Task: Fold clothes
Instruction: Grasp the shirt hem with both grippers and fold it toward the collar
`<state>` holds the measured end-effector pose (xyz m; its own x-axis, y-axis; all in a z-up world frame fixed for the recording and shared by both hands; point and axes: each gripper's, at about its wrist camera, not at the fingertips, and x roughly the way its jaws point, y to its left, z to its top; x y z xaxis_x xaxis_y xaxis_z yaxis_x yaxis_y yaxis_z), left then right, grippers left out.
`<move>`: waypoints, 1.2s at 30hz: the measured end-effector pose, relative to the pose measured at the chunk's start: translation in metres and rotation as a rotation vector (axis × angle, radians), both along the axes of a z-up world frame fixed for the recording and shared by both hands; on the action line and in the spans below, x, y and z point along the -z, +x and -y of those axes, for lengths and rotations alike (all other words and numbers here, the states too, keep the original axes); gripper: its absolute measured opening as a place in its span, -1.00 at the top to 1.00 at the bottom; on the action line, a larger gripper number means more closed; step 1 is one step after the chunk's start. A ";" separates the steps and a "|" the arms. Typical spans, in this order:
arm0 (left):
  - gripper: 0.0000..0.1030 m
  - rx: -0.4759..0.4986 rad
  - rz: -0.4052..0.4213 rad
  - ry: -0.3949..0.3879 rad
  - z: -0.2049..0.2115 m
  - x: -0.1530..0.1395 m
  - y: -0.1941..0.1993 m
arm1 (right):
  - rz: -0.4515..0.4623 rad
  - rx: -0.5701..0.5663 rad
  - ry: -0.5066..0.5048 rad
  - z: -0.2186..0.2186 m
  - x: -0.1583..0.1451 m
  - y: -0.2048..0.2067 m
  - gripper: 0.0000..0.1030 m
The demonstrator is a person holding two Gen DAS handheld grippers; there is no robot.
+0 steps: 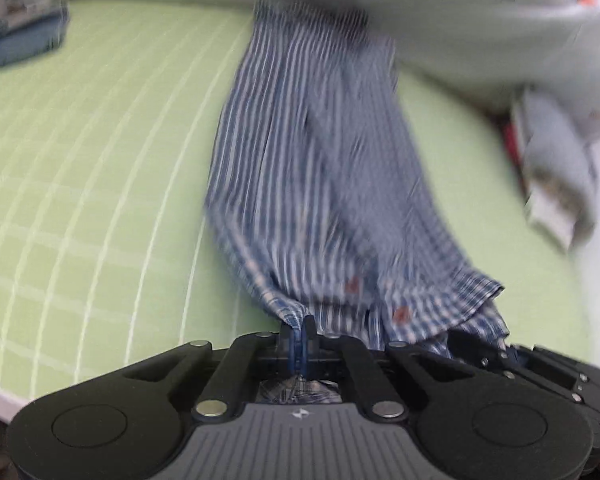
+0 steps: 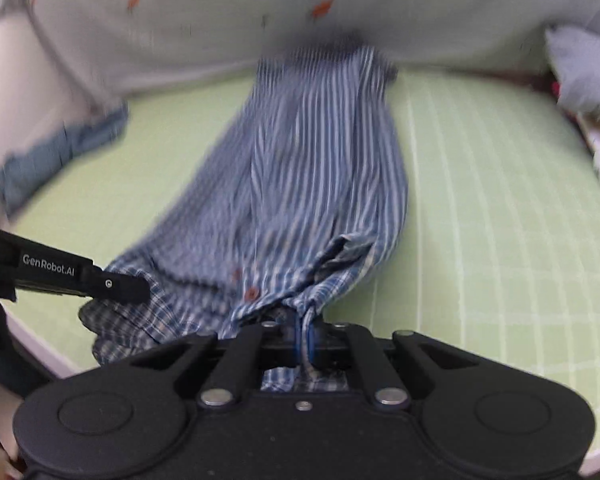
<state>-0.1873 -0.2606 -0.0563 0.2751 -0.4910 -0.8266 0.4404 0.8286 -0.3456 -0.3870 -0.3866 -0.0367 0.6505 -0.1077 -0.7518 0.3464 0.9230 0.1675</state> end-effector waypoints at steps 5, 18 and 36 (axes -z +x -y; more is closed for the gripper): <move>0.95 -0.028 0.088 -0.118 0.013 -0.041 0.030 | 0.148 0.048 0.005 0.025 -0.034 0.017 0.92; 0.95 -0.049 0.177 -0.127 0.060 -0.060 0.119 | 0.275 0.155 0.036 0.096 -0.044 0.101 0.92; 0.86 -0.114 -0.067 0.005 0.084 0.030 0.215 | -0.061 0.138 0.176 0.148 0.050 0.209 0.85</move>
